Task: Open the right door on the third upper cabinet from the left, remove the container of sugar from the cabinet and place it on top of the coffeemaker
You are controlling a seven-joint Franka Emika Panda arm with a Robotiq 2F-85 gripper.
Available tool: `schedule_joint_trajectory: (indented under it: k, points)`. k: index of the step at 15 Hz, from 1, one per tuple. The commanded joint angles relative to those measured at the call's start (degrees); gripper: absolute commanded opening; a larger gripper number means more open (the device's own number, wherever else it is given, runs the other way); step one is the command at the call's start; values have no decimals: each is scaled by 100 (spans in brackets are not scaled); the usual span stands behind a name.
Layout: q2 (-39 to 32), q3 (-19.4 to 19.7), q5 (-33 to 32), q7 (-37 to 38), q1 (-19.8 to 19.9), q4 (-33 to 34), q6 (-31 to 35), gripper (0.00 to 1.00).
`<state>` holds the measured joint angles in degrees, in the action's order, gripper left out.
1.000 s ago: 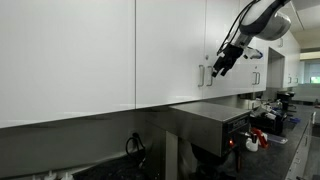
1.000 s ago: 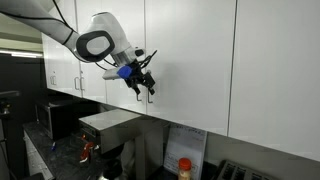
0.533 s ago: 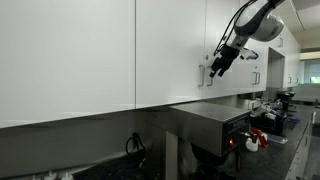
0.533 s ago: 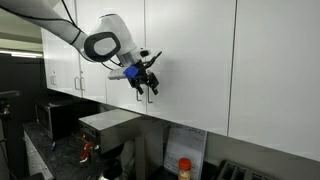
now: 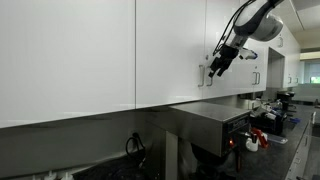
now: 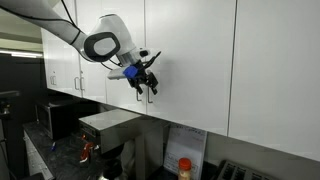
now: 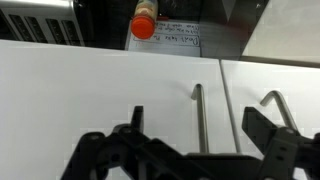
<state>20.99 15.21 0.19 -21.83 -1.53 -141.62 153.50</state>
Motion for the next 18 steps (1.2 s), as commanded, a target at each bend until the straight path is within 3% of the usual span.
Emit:
schedule_joint_trajectory:
  k: [1, 5, 6, 7, 17, 18]
  points:
    - [-29, -81, 117, 6, 68, -8, 87, 100]
    - [-23, -66, 153, 12, 56, -19, 117, 100]
    - [-19, -57, 183, 1, 41, -22, 129, 75]
    - [-16, -55, 198, -10, 36, -24, 128, 74]
    - [-25, -10, 447, -128, -91, -47, 148, 2]
    - [-29, -5, 488, -145, -115, -44, 144, 0]
